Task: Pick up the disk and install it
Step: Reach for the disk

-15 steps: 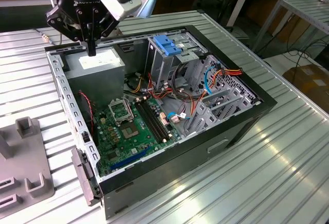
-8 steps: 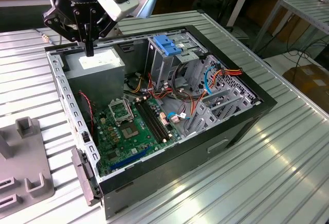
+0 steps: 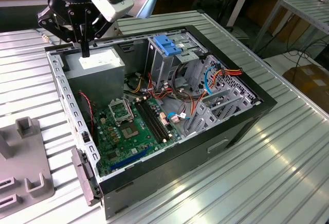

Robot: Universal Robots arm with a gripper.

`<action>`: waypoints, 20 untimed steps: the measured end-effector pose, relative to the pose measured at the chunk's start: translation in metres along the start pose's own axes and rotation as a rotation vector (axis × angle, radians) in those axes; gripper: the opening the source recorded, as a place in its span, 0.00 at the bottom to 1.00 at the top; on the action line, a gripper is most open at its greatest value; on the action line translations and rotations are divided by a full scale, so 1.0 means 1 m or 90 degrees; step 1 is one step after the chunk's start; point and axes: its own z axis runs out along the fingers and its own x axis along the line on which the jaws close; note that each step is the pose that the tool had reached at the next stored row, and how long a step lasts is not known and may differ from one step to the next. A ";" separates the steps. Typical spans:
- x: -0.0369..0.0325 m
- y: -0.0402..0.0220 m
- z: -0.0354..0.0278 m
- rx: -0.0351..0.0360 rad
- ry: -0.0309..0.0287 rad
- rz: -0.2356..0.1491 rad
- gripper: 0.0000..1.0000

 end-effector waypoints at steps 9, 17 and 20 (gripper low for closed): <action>0.0081 -0.0006 -0.0002 0.0000 0.0000 0.000 0.10; 0.0164 -0.0012 -0.0004 0.0000 0.0000 0.000 0.10; 0.0189 -0.0014 -0.0005 0.0000 0.0000 0.000 0.10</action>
